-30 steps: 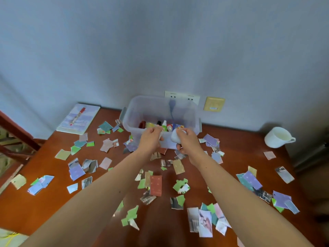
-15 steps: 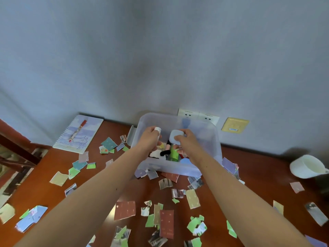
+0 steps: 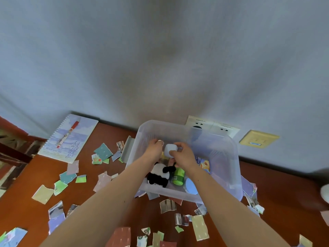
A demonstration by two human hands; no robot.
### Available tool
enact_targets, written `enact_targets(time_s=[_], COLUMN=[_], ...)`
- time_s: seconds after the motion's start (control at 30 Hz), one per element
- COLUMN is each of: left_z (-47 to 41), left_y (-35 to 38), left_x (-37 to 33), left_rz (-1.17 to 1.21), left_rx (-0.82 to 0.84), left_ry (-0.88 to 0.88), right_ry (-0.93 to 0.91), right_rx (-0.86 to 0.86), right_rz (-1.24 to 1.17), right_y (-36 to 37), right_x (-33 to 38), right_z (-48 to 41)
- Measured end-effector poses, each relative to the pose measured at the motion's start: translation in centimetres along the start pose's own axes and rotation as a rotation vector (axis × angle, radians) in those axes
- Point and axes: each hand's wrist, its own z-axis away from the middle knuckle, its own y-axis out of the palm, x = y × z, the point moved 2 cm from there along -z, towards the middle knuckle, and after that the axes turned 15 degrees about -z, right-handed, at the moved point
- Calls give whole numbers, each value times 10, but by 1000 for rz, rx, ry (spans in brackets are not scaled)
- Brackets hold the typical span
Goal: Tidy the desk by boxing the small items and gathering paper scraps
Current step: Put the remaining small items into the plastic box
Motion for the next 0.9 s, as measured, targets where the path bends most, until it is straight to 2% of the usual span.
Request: enact_targets(time_s=[0.17, 0.43, 0.7, 0.9], left_z=[-7, -7, 31, 82], left_y=[4, 5, -2, -10], left_x=[1, 4, -8, -9], left_rz=[62, 4, 56, 93], left_rx=[-4, -45, 11, -71], left_ry=[-46, -32, 56, 209], right_ry=[-8, -7, -93, -172], right_rx=[14, 25, -3, -26], right_rz=[70, 75, 71, 45], right_y=[9, 5, -7, -15], right_x=[-12, -7, 13, 22], right_z=[-14, -7, 20, 71])
